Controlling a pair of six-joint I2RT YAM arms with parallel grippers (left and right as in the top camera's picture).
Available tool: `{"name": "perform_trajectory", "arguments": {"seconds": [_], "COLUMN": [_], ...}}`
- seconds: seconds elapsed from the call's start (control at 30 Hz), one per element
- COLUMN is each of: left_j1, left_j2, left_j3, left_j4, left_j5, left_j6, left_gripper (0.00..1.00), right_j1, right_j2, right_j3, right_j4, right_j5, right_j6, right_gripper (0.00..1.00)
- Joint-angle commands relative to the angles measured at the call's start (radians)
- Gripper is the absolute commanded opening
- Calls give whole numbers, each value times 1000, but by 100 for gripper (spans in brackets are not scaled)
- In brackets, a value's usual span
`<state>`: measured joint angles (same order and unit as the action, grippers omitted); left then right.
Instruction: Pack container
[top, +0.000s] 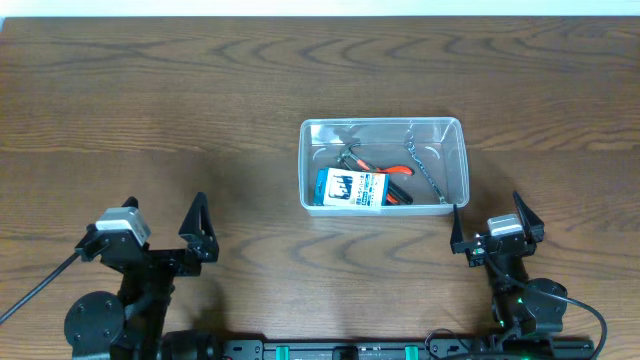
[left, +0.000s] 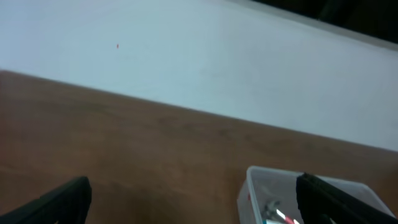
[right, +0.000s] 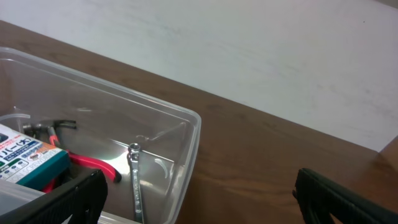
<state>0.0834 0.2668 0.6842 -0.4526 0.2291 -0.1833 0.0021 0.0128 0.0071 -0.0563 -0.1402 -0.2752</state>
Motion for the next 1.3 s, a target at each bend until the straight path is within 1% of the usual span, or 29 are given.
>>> {"name": "perform_trajectory", "arguments": {"seconds": [0.0, 0.13, 0.23, 0.4, 0.53, 0.63, 0.73, 0.93, 1.0, 1.17, 1.27], "left_j1": [-2, -2, -2, -2, -2, -2, -2, -2, -2, -1, -1], "left_j2": [-31, -95, -163, -266, -265, -265, -265, -265, -265, -265, -265], "left_j3": [-55, -169, -251, -344, -382, -420, -468, -611, -640, -679, -680], "left_j4": [81, 237, 313, 337, 343, 380, 470, 726, 769, 784, 741], "left_j5": [-13, -12, -11, -11, -8, -8, -13, -13, -13, -40, -71], "left_j6": [2, 1, 1, 1, 1, 1, 2, 6, 6, 6, 6], "left_gripper": [98, 98, 98, 98, 98, 98, 98, 98, 98, 98, 98], "right_j1": [5, 5, 5, 5, 5, 5, 5, 5, 5, 5, 5], "right_j2": [-7, -7, -7, -7, -7, -7, -7, -7, -7, -7, -7], "right_j3": [-2, -2, -2, -2, -2, -2, -2, -2, -2, -2, -2], "right_j4": [-5, -5, -5, -5, -5, -5, -5, -5, -5, -5, -5], "right_j5": [5, 5, 5, 5, 5, 5, 5, 5, 5, 5, 5], "right_j6": [13, 13, 13, 13, 13, 13, 13, 13, 13, 13, 13], "right_gripper": [99, 99, 99, 99, 99, 99, 99, 99, 99, 99, 99]}}
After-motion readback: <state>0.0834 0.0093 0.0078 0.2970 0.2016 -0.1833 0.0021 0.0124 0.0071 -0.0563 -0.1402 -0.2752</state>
